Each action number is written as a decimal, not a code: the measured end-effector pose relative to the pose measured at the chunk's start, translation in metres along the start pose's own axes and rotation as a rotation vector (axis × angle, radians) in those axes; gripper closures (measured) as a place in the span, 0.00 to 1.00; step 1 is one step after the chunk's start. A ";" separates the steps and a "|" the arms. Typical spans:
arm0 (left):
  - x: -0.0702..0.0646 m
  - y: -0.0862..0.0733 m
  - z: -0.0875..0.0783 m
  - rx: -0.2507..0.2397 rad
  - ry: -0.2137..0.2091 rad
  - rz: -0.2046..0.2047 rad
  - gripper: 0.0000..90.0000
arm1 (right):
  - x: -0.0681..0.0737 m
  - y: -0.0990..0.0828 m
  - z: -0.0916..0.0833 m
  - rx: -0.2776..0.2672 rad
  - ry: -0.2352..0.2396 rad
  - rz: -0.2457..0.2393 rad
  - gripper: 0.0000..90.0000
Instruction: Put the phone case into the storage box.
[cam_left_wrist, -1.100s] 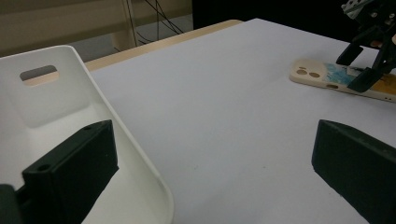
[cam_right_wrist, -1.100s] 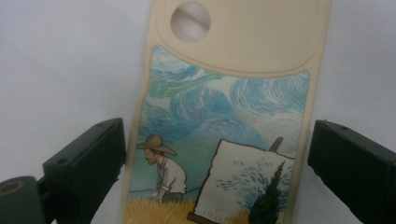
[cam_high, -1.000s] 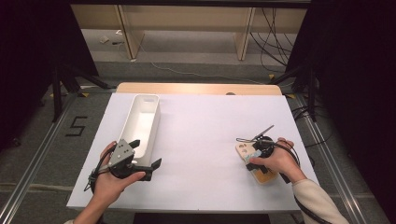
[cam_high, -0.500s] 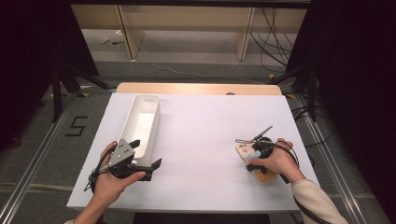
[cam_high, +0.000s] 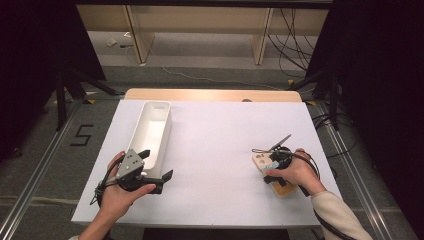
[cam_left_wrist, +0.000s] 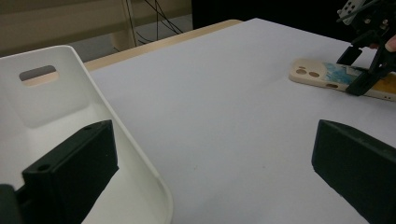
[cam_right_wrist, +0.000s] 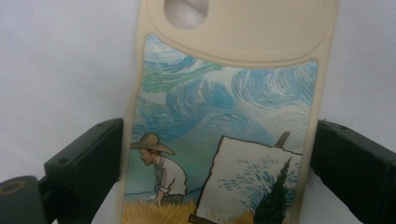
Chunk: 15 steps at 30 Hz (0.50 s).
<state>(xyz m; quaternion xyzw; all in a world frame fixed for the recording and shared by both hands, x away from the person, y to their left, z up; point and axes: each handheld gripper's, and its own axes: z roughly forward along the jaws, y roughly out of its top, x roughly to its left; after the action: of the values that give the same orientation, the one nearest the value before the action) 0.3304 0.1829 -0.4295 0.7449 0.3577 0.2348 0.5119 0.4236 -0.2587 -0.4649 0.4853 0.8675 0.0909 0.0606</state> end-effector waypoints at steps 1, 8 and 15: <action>0.000 0.000 0.000 0.000 0.000 0.000 0.00 | 0.000 0.000 0.000 0.001 0.000 0.000 0.07; 0.000 0.000 0.000 0.000 0.001 0.001 0.00 | 0.000 0.000 0.000 -0.001 -0.001 0.004 0.07; 0.000 0.000 0.000 0.000 0.000 0.000 0.00 | 0.000 0.000 0.000 0.002 -0.002 0.012 0.08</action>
<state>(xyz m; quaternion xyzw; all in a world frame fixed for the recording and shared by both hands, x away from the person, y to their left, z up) 0.3304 0.1830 -0.4296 0.7450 0.3576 0.2349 0.5118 0.4234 -0.2586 -0.4644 0.4907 0.8645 0.0900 0.0606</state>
